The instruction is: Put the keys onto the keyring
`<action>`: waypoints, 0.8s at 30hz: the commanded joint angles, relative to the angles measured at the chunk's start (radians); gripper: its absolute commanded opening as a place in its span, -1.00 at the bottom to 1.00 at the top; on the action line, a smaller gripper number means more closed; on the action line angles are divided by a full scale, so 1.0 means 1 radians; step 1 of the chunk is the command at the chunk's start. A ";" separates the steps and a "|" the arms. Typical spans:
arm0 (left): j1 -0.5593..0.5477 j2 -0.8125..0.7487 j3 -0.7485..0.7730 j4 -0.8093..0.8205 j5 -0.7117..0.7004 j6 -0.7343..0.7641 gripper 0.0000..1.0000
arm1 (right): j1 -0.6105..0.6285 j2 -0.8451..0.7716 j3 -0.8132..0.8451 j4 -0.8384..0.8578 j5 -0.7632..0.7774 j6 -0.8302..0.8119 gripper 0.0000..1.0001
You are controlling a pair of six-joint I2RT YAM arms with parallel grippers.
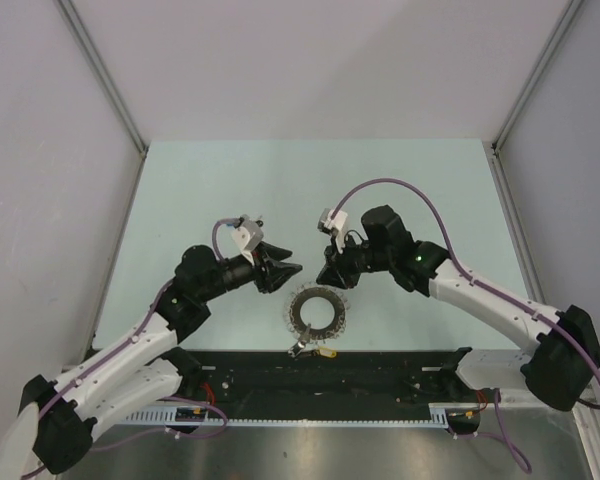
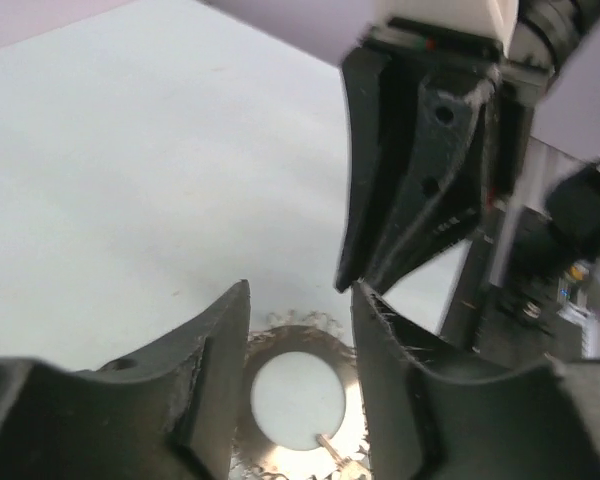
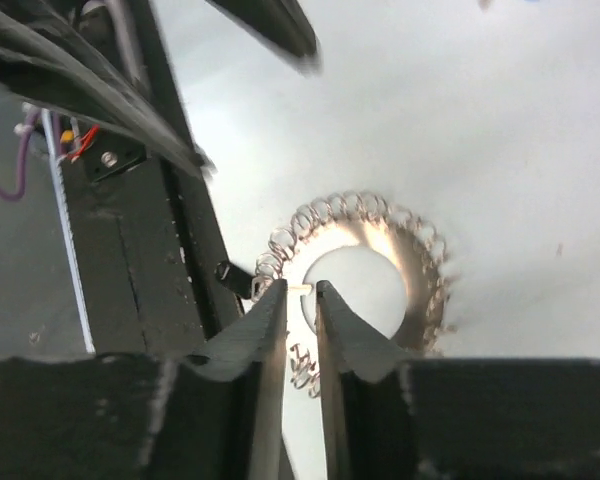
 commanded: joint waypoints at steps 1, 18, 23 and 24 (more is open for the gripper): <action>0.026 -0.047 -0.016 -0.059 -0.270 -0.140 0.26 | -0.022 0.048 -0.005 0.005 0.152 0.226 -0.38; 0.101 -0.064 0.044 -0.482 -0.603 -0.289 1.00 | 0.026 0.243 -0.004 -0.068 0.506 0.476 0.63; 0.110 -0.067 0.055 -0.501 -0.632 -0.269 1.00 | 0.053 0.295 -0.002 -0.065 0.603 0.465 0.65; 0.112 -0.070 0.056 -0.499 -0.635 -0.260 0.99 | 0.062 0.307 -0.002 -0.064 0.623 0.459 0.65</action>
